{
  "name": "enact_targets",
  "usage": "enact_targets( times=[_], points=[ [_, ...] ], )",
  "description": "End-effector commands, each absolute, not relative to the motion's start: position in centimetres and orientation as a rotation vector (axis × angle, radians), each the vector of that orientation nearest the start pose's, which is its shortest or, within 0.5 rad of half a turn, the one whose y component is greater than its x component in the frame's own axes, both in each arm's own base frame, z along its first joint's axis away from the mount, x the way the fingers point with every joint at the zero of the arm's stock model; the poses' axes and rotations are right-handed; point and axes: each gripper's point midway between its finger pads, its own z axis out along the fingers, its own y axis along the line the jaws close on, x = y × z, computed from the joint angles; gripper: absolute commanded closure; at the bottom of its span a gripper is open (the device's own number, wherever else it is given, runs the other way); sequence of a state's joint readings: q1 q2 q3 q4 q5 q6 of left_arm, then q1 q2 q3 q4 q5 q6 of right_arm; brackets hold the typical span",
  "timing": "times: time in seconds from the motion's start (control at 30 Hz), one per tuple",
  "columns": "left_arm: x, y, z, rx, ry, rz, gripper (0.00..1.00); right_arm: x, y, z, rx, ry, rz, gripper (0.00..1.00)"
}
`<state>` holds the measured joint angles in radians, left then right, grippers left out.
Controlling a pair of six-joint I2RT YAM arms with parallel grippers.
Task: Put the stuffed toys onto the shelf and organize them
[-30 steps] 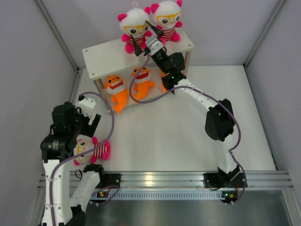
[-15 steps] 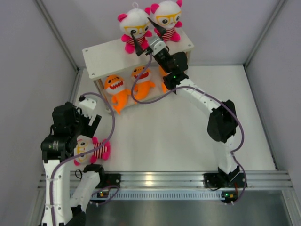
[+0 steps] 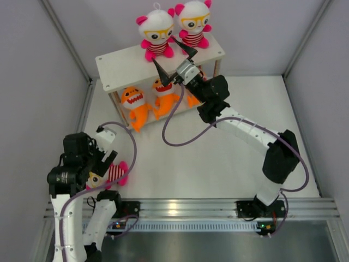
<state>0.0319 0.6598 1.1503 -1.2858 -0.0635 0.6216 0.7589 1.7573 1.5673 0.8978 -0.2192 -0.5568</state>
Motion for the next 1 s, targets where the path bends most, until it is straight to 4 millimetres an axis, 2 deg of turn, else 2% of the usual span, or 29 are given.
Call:
enact_targets(
  times=[0.0, 0.07, 0.1, 0.17, 0.23, 0.27, 0.3, 0.4, 0.43, 0.53, 0.57, 0.63, 0.67, 0.73, 0.83, 0.87, 0.93, 0.97],
  points=[
    [8.6, 6.6, 18.2, 0.813, 2.691, 0.474, 0.01, 32.1, 36.2, 55.9, -0.642, 0.452, 0.331, 0.12],
    [7.7, 8.6, 16.7, 0.737, 2.865, 0.619, 0.03, 30.3, 36.0, 55.9, -0.657, 0.460, 0.377, 0.13],
    [7.3, 8.6, 15.6, 0.666, 2.942, 0.615, 0.04, 29.8, 35.9, 55.7, -0.660, 0.466, 0.390, 0.13],
    [7.5, 7.4, 14.5, 0.642, 3.029, 0.485, 0.10, 28.2, 35.7, 55.4, -0.658, 0.473, 0.448, 0.14],
    [8.6, 6.0, 14.7, 0.585, 3.043, 0.353, 0.16, 27.0, 35.5, 55.0, -0.660, 0.475, 0.492, 0.15],
    [9.0, 5.6, 14.8, 0.561, 3.039, 0.306, 0.25, 26.4, 35.4, 54.4, -0.669, 0.483, 0.521, 0.15],
    [9.7, 4.8, 15.3, 0.531, 3.013, 0.239, 0.26, 26.0, 35.3, 54.1, -0.671, 0.484, 0.533, 0.16],
    [10.3, 5.0, 15.1, 0.526, 3.020, 0.182, 0.21, 24.7, 35.1, 53.1, -0.681, 0.479, 0.571, 0.16],
    [10.4, 5.1, 14.5, 0.537, 3.050, 0.139, 0.20, 24.4, 35.3, 52.7, -0.688, 0.476, 0.579, 0.16],
    [11.2, 7.3, 12.8, 0.389, 3.115, 0.069, 0.19, 23.6, 35.3, 52.0, -0.703, 0.474, 0.593, 0.16],
    [10.8, 8.5, 12.4, 0.240, 3.142, 0.052, 0.19, 23.4, 35.3, 51.6, -0.711, 0.475, 0.597, 0.16],
    [11.4, 9.2, 11.6, 0.130, 3.139, -0.070, 0.21, 23.3, 35.3, 51.3, -0.722, 0.473, 0.590, 0.16],
    [10.9, 10.3, 11.4, -0.007, 3.133, -0.087, 0.21, 23.1, 35.2, 51.0, -0.730, 0.475, 0.588, 0.16],
    [10.4, 11.8, 10.7, -0.105, 3.118, -0.066, 0.20, 23.1, 35.1, 50.6, -0.737, 0.476, 0.572, 0.16],
    [10.0, 12.2, 9.1, -0.166, 3.127, -0.073, 0.18, 23.1, 35.1, 50.1, -0.746, 0.475, 0.558, 0.15],
    [10.6, 12.8, 8.6, -0.178, 3.101, -0.041, 0.15, 23.2, 35.2, 49.9, -0.746, 0.478, 0.558, 0.15],
    [11.1, 13.3, 7.6, -0.227, 3.093, -0.019, 0.15, 23.3, 35.3, 49.8, -0.748, 0.480, 0.553, 0.15],
    [11.9, 13.7, 7.2, -0.249, 3.058, -0.004, 0.16, 23.4, 35.4, 49.6, -0.752, 0.485, 0.556, 0.15]
  ],
)
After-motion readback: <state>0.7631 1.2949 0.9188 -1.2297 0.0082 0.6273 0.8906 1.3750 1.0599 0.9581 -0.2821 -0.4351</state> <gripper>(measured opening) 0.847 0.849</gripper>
